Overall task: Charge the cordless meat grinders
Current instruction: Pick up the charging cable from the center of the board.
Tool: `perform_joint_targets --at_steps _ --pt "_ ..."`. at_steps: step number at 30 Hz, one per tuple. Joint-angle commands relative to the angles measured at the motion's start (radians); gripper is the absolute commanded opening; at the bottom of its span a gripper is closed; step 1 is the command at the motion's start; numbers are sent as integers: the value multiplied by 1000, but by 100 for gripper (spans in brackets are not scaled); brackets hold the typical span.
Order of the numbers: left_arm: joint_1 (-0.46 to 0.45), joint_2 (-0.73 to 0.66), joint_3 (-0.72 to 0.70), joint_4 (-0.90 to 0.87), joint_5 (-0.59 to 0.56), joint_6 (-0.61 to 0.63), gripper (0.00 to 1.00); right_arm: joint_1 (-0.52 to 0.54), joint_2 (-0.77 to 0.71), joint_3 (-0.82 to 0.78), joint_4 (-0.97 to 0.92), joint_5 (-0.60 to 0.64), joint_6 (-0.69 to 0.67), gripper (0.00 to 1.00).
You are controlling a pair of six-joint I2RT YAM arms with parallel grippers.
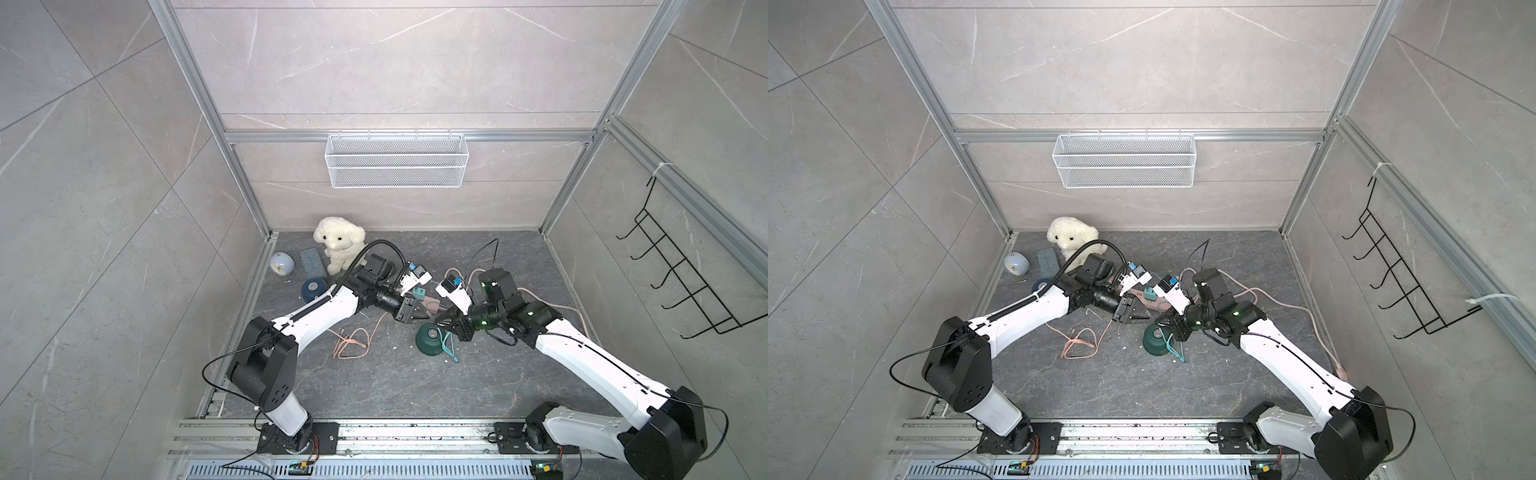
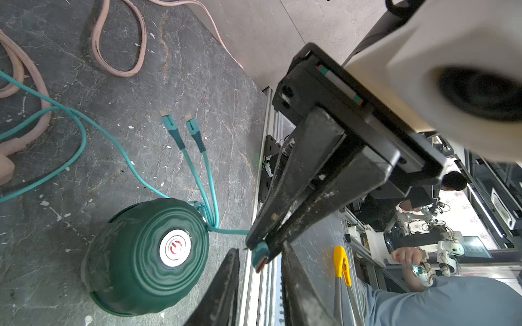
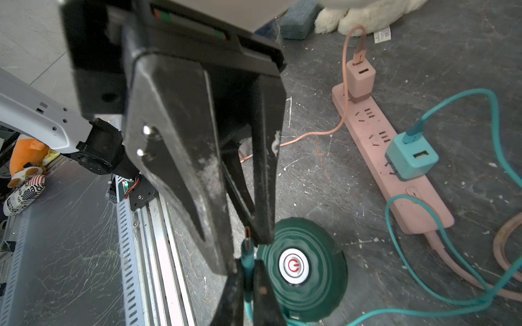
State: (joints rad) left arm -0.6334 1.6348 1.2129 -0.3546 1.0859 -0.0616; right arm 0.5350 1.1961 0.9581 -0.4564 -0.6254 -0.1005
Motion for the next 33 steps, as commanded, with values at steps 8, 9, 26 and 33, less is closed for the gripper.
perform_joint_targets --at_steps 8,9,26,33 --pt "-7 -15 27 3 107 20 2 -7 40 47 12 -55 -12 11" --pt "-7 -15 28 3 112 19 1 -9 38 44 12 -56 -11 13" --pt "-5 -35 16 41 161 -13 0 -49 9 -23 34 -181 -42 11" --pt "-5 -35 16 59 156 -24 0 -77 -17 -44 24 -181 -7 28"
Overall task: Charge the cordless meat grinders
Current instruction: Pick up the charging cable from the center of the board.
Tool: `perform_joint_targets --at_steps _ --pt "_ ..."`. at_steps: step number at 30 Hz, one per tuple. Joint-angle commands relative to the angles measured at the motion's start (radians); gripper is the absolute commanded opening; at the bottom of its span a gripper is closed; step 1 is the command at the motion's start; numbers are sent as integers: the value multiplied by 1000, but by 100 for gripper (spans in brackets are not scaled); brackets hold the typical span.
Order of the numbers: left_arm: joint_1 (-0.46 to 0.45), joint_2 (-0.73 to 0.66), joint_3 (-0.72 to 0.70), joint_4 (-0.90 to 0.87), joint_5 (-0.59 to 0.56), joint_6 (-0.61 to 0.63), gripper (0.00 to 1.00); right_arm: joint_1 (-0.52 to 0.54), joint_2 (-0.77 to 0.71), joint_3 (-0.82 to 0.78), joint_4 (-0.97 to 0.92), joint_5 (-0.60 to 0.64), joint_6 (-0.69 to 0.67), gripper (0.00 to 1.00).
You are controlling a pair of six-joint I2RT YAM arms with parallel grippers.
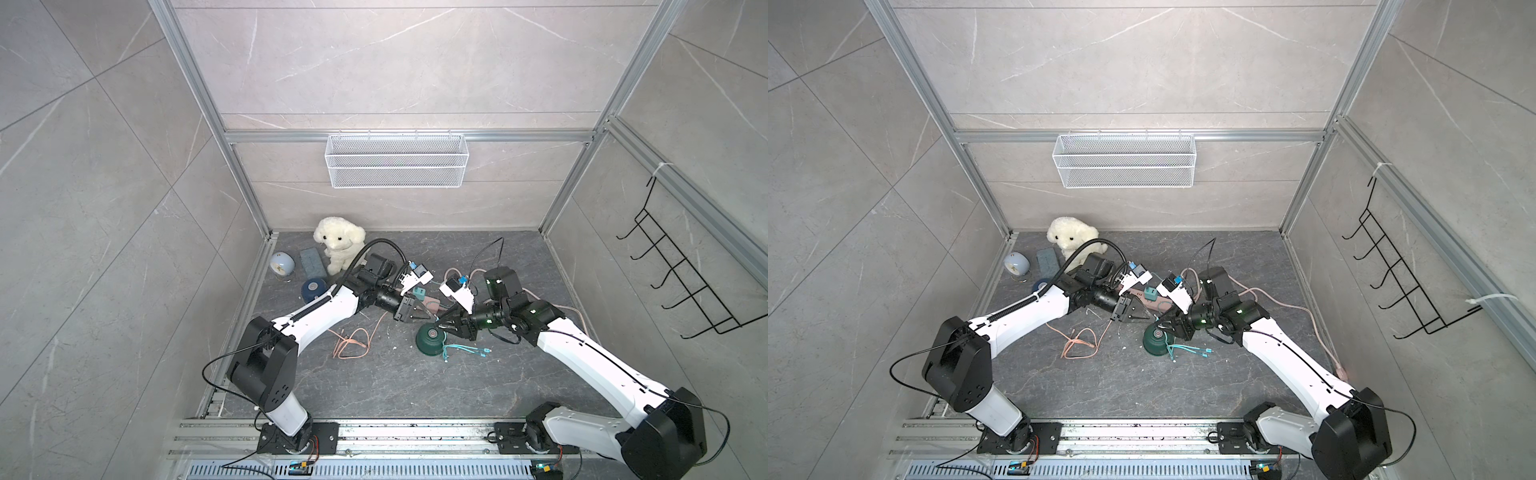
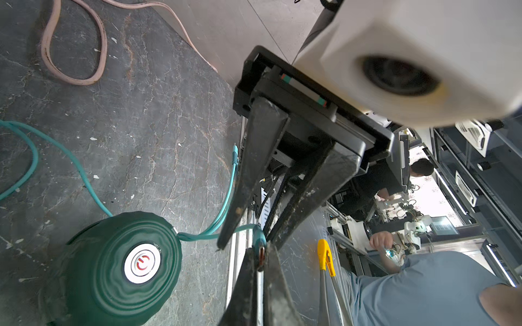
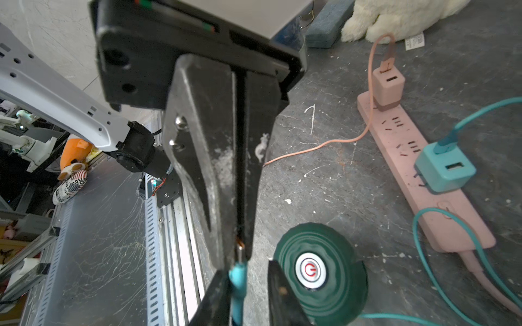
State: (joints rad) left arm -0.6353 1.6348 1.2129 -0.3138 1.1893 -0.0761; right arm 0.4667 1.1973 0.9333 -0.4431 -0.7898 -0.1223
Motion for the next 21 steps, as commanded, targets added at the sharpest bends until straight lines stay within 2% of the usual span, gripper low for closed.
perform_joint_targets --at_steps 1,5,10,15,17,18,21 --pt "-3 -35 16 18 53 -8 0 -16 -27 -24 12 -22 17 28" --pt "-3 -44 8 26 57 -2 0 -49 -32 -39 10 -75 25 26" --pt "-5 -43 4 28 64 0 0 -64 -19 -38 31 -140 41 13" --pt "-5 -35 20 0 38 13 1 -64 7 -20 6 -155 42 9" --pt "-5 -45 25 -7 -18 20 23 -62 6 -18 -19 -117 48 9" --pt "-2 -50 26 -13 -54 19 28 -63 5 -16 -39 -93 56 9" --pt "4 -53 46 -62 -165 36 35 -66 1 -24 -104 -3 97 9"
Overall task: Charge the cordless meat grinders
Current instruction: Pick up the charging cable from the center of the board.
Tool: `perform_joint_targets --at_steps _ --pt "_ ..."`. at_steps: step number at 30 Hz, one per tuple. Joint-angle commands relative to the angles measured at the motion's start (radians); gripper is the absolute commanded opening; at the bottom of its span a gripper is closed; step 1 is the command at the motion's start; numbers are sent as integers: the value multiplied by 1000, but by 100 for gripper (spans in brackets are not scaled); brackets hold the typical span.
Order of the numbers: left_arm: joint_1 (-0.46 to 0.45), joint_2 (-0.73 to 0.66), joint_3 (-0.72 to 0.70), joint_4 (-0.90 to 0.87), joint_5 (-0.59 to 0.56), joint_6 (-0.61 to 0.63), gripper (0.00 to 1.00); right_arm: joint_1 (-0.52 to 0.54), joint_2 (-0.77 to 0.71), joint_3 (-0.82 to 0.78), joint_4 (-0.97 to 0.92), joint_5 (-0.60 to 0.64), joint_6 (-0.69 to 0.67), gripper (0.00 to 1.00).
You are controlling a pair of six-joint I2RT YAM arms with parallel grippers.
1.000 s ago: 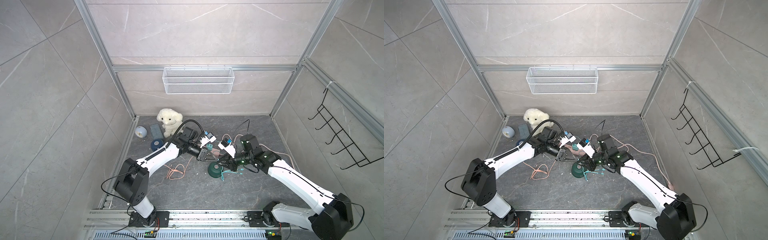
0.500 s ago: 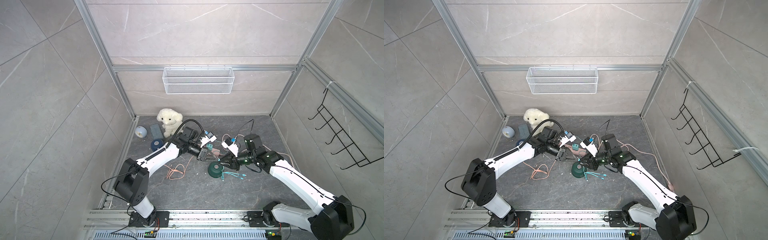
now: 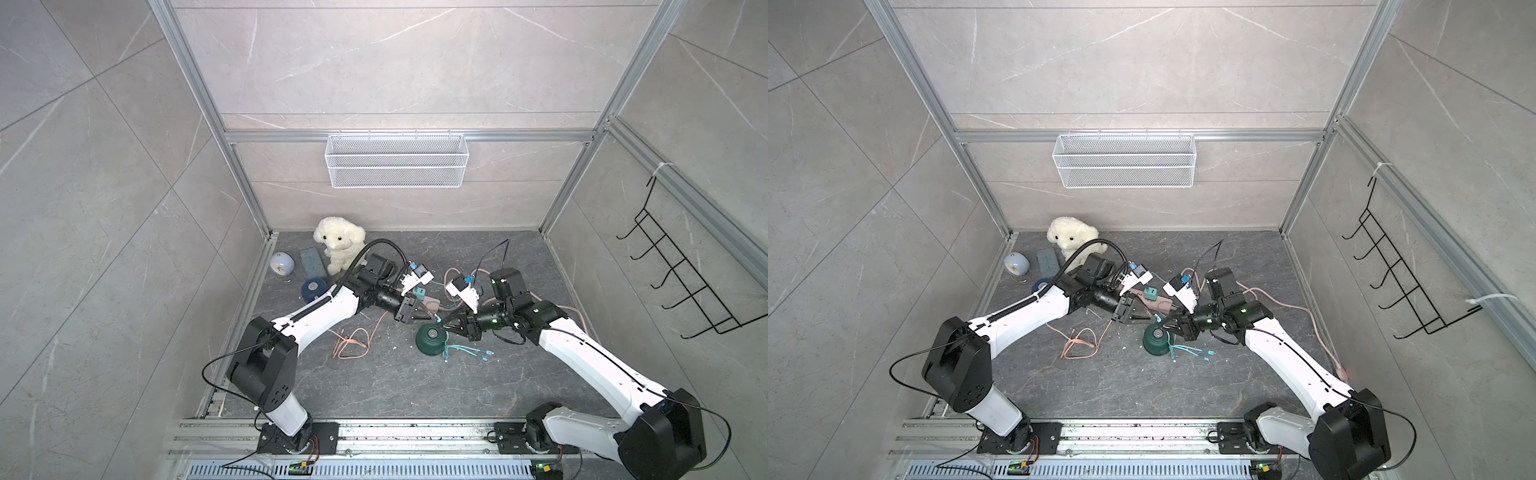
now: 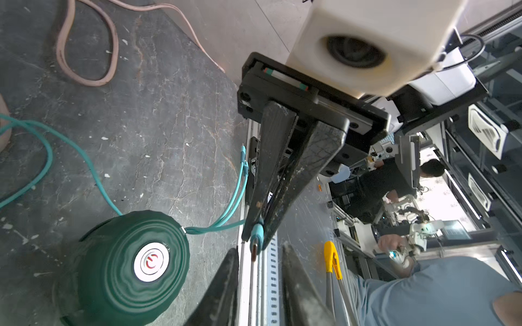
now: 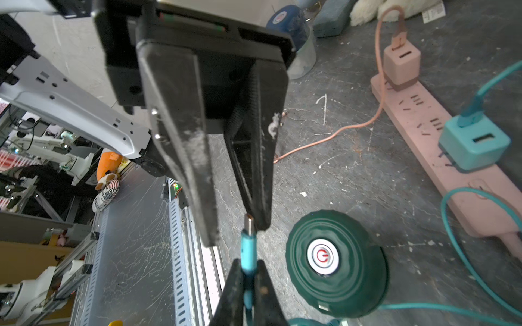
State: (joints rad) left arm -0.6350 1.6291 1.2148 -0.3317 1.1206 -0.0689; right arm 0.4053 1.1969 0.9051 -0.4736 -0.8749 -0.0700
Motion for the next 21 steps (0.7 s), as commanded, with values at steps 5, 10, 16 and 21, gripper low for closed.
perform_joint_targets --at_steps 5,10,16,21 --pt "9 -29 51 -94 -313 37 38 -5 -3 -43 -174 160 126 9" --pt "6 -12 52 -89 -418 29 40 -2 -101 -171 -69 176 335 9" --pt "-7 22 74 -171 -451 68 42 36 -188 -319 71 196 483 10" --pt "-22 33 70 -184 -438 72 46 56 -172 -377 153 175 505 10"
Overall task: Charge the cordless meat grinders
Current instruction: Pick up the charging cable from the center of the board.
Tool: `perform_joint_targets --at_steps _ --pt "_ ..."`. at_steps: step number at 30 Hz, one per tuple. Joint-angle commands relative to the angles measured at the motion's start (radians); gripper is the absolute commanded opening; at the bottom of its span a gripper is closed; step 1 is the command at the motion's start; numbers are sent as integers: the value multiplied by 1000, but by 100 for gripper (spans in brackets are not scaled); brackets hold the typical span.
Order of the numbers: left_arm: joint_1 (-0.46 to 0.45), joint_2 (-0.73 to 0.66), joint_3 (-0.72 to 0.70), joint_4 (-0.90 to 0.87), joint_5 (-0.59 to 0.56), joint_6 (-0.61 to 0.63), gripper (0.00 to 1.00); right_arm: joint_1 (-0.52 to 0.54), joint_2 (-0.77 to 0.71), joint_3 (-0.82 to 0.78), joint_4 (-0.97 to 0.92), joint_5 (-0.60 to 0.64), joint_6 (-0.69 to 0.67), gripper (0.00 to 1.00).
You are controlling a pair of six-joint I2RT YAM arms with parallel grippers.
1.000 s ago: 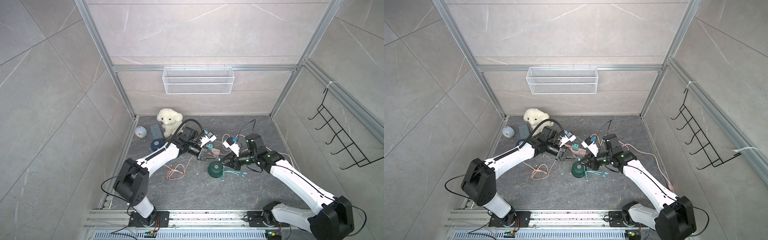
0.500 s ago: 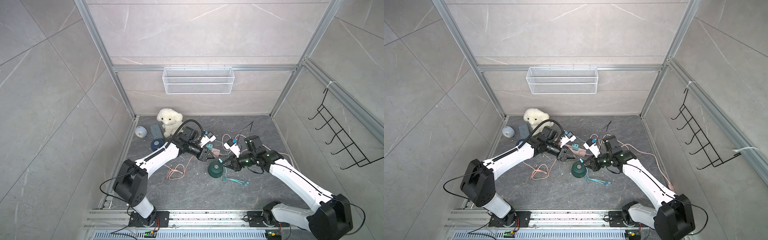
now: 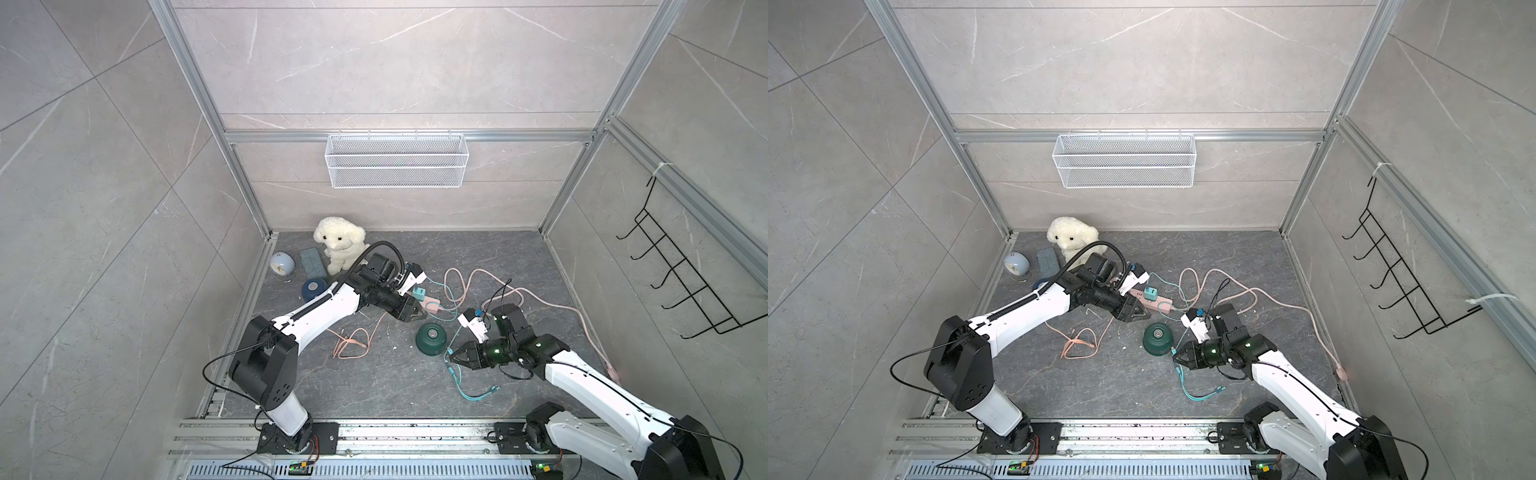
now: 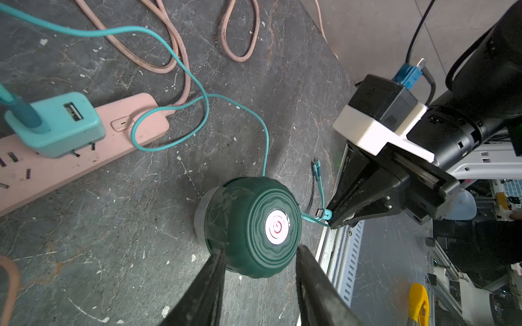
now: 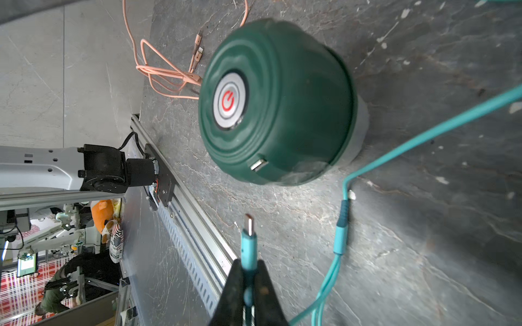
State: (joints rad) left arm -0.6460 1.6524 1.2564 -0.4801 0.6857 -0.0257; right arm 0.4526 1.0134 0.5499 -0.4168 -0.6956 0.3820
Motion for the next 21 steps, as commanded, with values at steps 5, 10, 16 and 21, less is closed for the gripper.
perform_joint_targets --at_steps 5,10,16,21 --pt "-26 23 40 -44 -26 34 48 11 45 -9 135 -15 21 10" --pt "-36 37 52 -62 -49 42 51 9 73 2 128 -9 -12 10" --pt "-36 44 66 -64 -56 46 52 -17 71 19 104 -36 -40 10" --pt "-38 37 56 -50 -63 46 52 -58 58 32 85 -61 -57 10"
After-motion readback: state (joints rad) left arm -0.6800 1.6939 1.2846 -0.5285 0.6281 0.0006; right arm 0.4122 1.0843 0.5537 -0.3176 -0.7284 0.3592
